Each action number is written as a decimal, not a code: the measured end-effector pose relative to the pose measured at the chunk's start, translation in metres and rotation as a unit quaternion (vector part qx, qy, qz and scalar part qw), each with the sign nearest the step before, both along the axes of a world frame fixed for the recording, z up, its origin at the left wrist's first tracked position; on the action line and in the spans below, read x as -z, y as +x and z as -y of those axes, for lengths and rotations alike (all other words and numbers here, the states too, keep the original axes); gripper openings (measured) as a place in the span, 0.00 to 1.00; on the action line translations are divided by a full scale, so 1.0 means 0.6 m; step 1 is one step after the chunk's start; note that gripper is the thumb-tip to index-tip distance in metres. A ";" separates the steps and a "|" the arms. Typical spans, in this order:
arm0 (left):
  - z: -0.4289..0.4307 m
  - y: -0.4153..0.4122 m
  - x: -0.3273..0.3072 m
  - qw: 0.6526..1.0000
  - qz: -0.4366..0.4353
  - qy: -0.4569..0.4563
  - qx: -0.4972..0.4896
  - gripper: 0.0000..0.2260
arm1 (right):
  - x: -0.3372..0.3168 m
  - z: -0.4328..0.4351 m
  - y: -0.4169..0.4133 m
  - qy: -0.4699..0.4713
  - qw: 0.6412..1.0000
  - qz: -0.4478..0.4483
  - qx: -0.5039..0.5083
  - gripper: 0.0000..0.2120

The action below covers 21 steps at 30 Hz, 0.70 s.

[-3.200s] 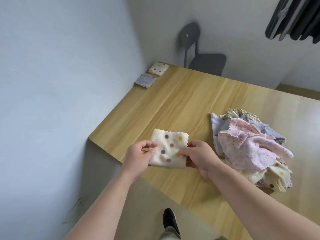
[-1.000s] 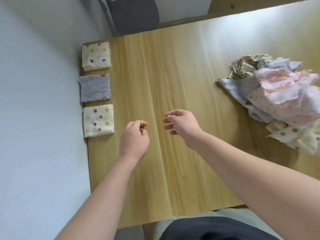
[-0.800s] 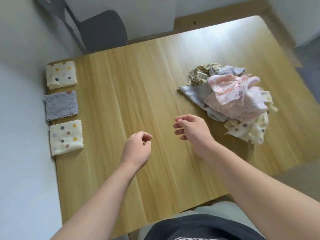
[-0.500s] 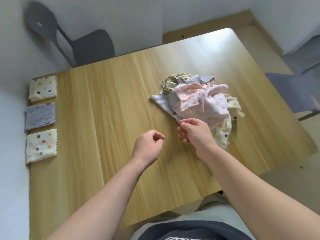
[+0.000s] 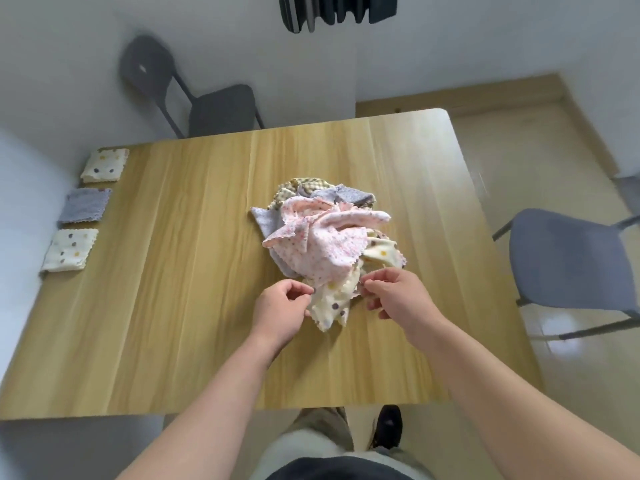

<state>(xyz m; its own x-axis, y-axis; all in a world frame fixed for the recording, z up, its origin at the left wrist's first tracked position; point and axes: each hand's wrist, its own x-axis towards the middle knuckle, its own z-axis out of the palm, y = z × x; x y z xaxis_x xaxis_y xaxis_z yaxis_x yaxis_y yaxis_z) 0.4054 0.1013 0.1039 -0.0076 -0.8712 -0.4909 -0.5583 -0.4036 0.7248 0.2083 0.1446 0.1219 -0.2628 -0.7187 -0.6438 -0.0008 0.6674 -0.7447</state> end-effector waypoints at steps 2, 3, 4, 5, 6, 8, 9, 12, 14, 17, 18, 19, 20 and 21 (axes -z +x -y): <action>0.009 -0.062 -0.001 1.000 -0.003 -0.006 -0.004 0.08 | -0.001 0.015 -0.056 -0.008 1.000 -0.004 -0.021 0.06; 0.012 -0.070 -0.005 1.000 -0.005 -0.008 -0.001 0.08 | -0.001 0.021 -0.060 -0.009 0.999 -0.010 -0.030 0.06; 0.018 -0.090 -0.004 1.000 -0.004 -0.009 0.012 0.08 | 0.000 0.028 -0.074 -0.010 0.999 -0.016 -0.028 0.06; 0.025 -0.109 -0.001 1.000 0.000 -0.006 0.023 0.08 | -0.001 0.032 -0.090 -0.011 0.999 -0.023 -0.026 0.06; 0.033 -0.124 0.001 1.000 0.000 -0.008 0.030 0.07 | -0.001 0.037 -0.103 -0.012 0.999 -0.029 -0.027 0.06; 0.047 -0.157 -0.001 1.000 0.001 -0.010 0.030 0.06 | 0.001 0.048 -0.137 -0.011 0.998 -0.039 -0.046 0.06; 0.054 -0.177 -0.001 1.000 0.008 -0.015 0.022 0.06 | 0.000 0.055 -0.159 -0.009 0.997 -0.042 -0.060 0.06; 0.058 -0.234 -0.002 0.999 0.032 -0.030 -0.001 0.06 | 0.008 0.082 -0.227 -0.015 0.994 -0.045 -0.102 0.05; 0.054 -0.266 0.001 0.998 0.043 -0.036 -0.028 0.07 | 0.018 0.106 -0.266 -0.021 0.990 -0.046 -0.128 0.05; 0.044 -0.321 0.011 0.992 0.047 -0.036 -0.108 0.08 | 0.038 0.144 -0.331 -0.039 0.981 -0.048 -0.183 0.06; 0.037 -0.340 0.011 0.988 0.040 -0.035 -0.147 0.07 | 0.043 0.153 -0.349 -0.040 0.976 -0.047 -0.208 0.06; 0.028 -0.357 0.011 0.980 0.035 -0.042 -0.190 0.07 | 0.045 0.160 -0.366 -0.038 0.970 -0.041 -0.236 0.06; 0.012 -0.383 0.004 0.969 0.041 -0.053 -0.236 0.07 | 0.045 0.167 -0.387 -0.036 0.961 -0.036 -0.273 0.06; 0.001 -0.402 -0.003 0.962 0.049 -0.058 -0.261 0.07 | 0.044 0.170 -0.400 -0.033 0.954 -0.034 -0.296 0.05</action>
<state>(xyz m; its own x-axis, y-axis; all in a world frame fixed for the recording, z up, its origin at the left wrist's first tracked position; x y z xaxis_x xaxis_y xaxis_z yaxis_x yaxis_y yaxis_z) 0.1642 0.1007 0.1057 0.4880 -0.7924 -0.3661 -0.3688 -0.5673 0.7363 -0.0318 0.0427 0.0954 0.1623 -0.7924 -0.5880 -0.4121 0.4870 -0.7701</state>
